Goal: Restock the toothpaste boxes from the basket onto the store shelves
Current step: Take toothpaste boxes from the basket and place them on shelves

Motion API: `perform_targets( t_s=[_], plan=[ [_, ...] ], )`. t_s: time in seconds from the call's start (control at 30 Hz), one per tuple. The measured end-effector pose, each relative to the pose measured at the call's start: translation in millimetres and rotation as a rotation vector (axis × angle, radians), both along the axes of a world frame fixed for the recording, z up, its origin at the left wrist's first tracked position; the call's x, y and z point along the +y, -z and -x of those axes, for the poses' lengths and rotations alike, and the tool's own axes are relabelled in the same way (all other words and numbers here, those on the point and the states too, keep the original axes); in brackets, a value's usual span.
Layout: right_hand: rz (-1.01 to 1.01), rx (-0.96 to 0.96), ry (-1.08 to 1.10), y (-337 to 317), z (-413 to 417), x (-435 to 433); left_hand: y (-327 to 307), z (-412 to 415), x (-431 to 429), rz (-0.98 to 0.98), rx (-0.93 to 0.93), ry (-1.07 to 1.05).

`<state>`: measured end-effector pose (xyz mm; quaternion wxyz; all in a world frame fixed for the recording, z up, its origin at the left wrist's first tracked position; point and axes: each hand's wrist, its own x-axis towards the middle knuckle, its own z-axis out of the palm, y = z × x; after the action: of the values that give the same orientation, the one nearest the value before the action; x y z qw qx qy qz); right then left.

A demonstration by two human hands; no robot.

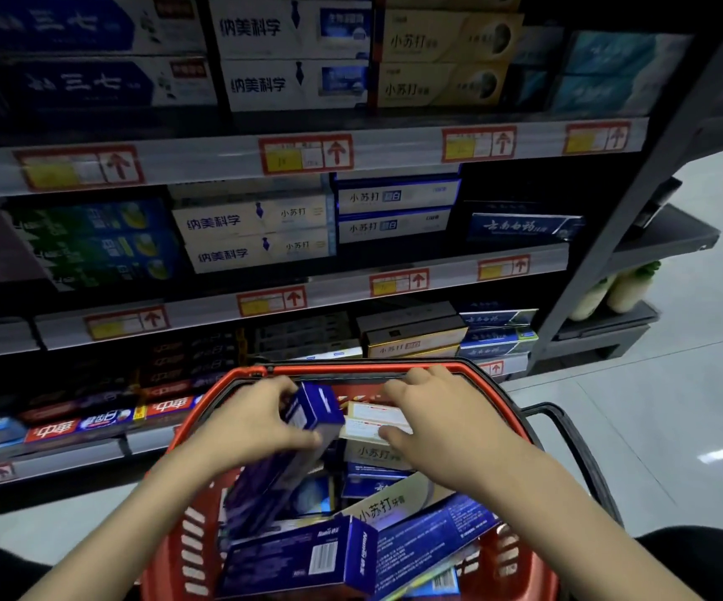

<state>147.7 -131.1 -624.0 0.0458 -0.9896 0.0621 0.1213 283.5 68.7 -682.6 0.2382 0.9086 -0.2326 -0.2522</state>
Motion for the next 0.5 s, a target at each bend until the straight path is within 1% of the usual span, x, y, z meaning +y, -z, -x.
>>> perform_targets(
  t_s=[0.1,0.17,0.23,0.37,0.43,0.5],
  plan=[
    [0.033,0.001,0.023,-5.6,0.9,-3.4,-21.2,-8.7,14.6,0.384,0.137,-0.21],
    [0.036,-0.02,0.052,-8.0,1.7,-5.9,-39.0,-8.3,19.5,0.612,0.242,-0.287],
    [-0.035,-0.052,0.12,-9.1,1.6,-8.4,-50.5,-8.1,22.9,0.812,0.347,-0.343],
    [-0.455,-0.103,0.377,-9.4,-5.2,-10.2,-64.1,-9.9,30.0,1.148,0.483,-0.512],
    [-0.668,-0.077,0.497,-10.6,-8.2,-7.8,-69.0,-8.7,32.4,1.331,0.586,-0.601],
    [-0.91,-0.029,0.606,-13.7,-8.8,-4.2,-72.4,-7.6,33.2,1.472,0.662,-0.617]
  ],
)
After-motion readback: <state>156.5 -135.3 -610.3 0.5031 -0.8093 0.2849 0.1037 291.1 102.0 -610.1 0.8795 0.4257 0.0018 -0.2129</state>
